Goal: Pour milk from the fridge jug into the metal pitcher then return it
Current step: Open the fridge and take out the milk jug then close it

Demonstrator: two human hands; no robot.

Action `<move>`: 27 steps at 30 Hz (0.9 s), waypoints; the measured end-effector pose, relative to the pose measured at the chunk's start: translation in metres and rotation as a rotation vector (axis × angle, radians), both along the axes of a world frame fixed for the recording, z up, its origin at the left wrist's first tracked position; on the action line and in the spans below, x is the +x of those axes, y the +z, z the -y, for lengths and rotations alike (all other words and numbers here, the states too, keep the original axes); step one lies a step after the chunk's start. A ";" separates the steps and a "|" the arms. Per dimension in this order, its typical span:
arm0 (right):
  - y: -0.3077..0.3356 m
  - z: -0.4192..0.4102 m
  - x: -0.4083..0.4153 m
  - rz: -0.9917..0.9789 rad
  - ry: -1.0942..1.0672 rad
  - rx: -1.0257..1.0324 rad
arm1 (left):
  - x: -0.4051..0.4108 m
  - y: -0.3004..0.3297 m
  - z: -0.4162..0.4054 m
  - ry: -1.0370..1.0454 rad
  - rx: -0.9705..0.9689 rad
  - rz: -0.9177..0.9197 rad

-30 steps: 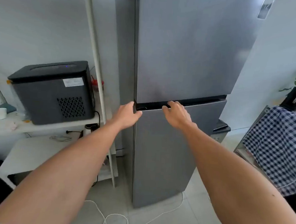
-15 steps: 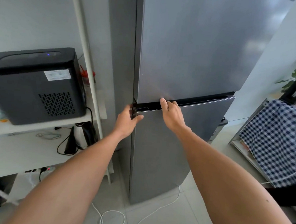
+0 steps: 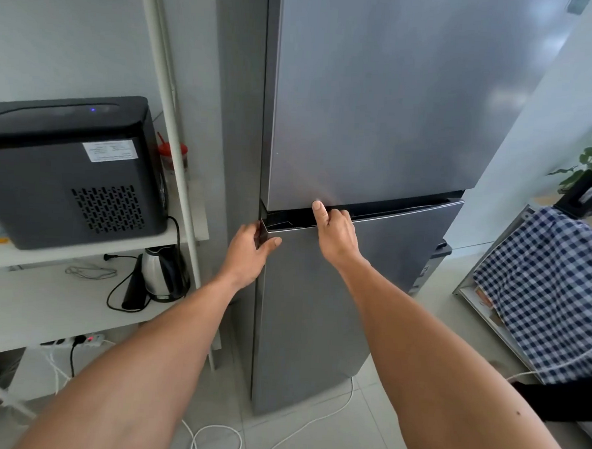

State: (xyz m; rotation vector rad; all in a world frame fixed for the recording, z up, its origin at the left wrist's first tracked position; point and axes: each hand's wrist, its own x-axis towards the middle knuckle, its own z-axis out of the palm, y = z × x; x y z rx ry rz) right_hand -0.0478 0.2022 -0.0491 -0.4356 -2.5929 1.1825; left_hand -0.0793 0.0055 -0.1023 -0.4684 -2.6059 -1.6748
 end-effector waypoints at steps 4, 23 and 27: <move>0.003 0.001 0.005 0.049 -0.042 0.024 | 0.016 0.000 -0.002 0.010 -0.004 -0.020; 0.017 -0.060 0.157 0.110 -0.198 -0.026 | 0.131 0.010 -0.041 -0.039 -0.129 -0.087; 0.019 -0.093 0.203 0.101 -0.221 -0.034 | 0.164 0.010 -0.083 -0.141 -0.204 -0.083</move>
